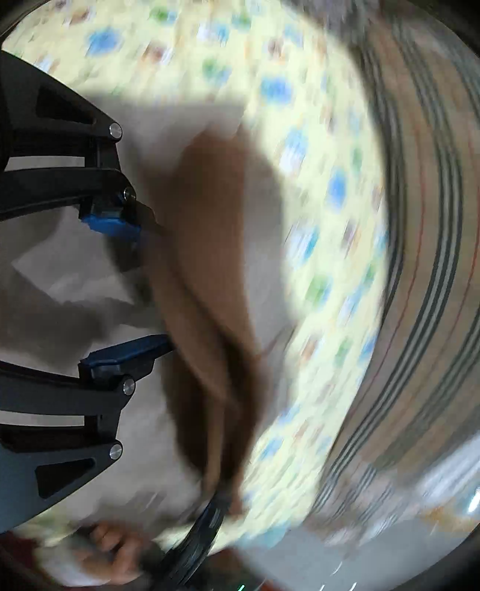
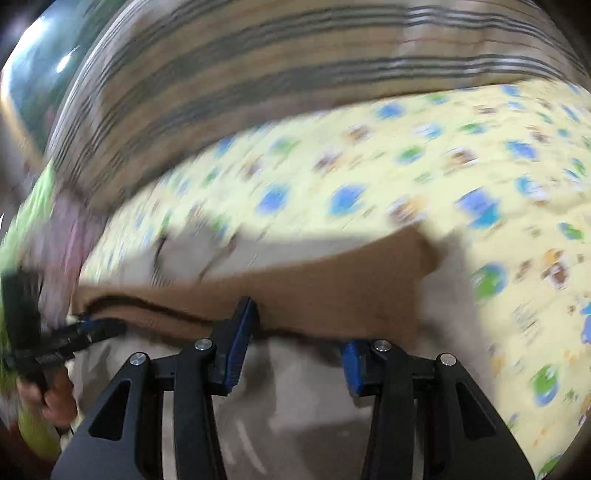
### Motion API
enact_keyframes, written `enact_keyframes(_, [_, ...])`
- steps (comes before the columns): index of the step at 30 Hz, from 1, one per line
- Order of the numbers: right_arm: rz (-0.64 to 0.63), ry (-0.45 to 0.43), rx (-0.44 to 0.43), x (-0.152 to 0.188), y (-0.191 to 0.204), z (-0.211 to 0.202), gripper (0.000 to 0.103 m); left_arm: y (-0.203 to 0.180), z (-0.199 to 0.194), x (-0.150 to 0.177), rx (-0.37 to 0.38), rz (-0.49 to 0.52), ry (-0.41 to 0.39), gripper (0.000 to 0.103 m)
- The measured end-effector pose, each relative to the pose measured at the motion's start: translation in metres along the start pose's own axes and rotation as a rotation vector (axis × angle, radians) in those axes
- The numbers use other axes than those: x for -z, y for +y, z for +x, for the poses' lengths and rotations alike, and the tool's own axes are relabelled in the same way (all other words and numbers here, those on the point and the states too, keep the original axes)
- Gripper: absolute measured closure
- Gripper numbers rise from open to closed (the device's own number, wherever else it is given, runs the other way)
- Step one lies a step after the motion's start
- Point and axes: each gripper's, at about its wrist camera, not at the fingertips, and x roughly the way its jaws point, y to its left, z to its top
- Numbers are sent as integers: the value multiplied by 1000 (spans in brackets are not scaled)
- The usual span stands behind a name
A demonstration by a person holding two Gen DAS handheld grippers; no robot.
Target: Fold small clothes
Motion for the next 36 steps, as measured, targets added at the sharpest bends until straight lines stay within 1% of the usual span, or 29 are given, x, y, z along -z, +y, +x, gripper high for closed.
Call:
enact_keyframes(1, [57,-48,8,-5,-10,-5,58,11,0,-6,13,-49,-7,54])
enact_keyframes(2, [85,-83,10,-7,-14,-11,56,27,-1,-10,47,-124,-20,54])
enact_keyframes(4, [119,-139,-3,-7,-19,-24,56,43,-8,-10,66,-199,-44,54])
enact_keyframes(5, [130,-163,-23,-5,-18,-32,56,47,-14,-6,70,-217,-62,53])
enact_keyframes(7, [122,-180,-56,0,-16,-42,56,46,-24,4,50,-214,-69,53])
enact_keyframes(8, [112,-188,-69,5,-13,-48,56,43,-30,13,53,-209,-71,51])
enact_keyframes(10, [99,-176,-96,12,-6,-52,56,36,-40,26,87,-203,-73,50])
enact_keyframes(11, [85,-157,-130,18,0,-52,56,24,-46,37,120,-185,-76,48])
enact_keyframes(12, [66,-132,-159,25,8,-51,56,15,-48,41,133,-169,-79,45])
enact_keyframes(13, [51,-117,-174,30,14,-48,56,8,-51,49,133,-147,-82,43])
enact_keyframes(15, [1,-76,-217,46,28,-45,56,3,-55,62,82,-125,-91,41])
enact_keyframes(16, [-24,-59,-215,52,32,-44,56,8,-56,69,47,-139,-92,41])
enact_keyframes(17, [-37,-55,-171,60,31,-44,55,15,-55,73,30,-166,-92,41])
enact_keyframes(18, [-31,-60,-145,64,28,-46,54,21,-53,75,29,-195,-91,41])
enact_keyframes(19, [-9,-70,-112,70,19,-50,52,31,-54,79,45,-226,-92,42])
enact_keyframes(20, [24,-75,-67,75,6,-54,51,40,-56,82,60,-253,-94,42])
enact_keyframes(21, [44,-75,-26,78,-4,-56,51,48,-58,86,55,-272,-100,42])
enact_keyframes(22, [75,-85,-15,84,-18,-62,52,52,-60,89,32,-274,-108,42])
enact_keyframes(23, [100,-107,-30,88,-27,-68,52,58,-58,89,-15,-272,-117,42])
enact_keyframes(24, [114,-120,1,89,-33,-73,52,61,-56,91,-67,-279,-115,41])
enact_keyframes(25, [126,-130,59,91,-38,-79,51,67,-55,95,-121,-297,-109,41])
enact_keyframes(26, [164,-138,109,94,-48,-85,51,77,-55,100,-103,-336,-106,41])
enact_keyframes(28, [232,-151,89,97,-60,-92,51,88,-61,109,-26,-407,-114,41])
enact_keyframes(29, [260,-160,73,101,-64,-96,51,88,-69,113,-12,-421,-129,41])
enact_keyframes(30, [262,-170,60,103,-64,-100,51,84,-75,116,-20,-408,-137,41])
enact_keyframes(32, [203,-203,38,109,-50,-109,51,73,-90,122,-37,-362,-155,41])
enact_keyframes(34, [138,-227,27,112,-34,-116,51,63,-101,127,-40,-340,-168,41])
enact_keyframes(36, [52,-252,-3,117,-14,-123,51,49,-116,138,-34,-317,-181,41])
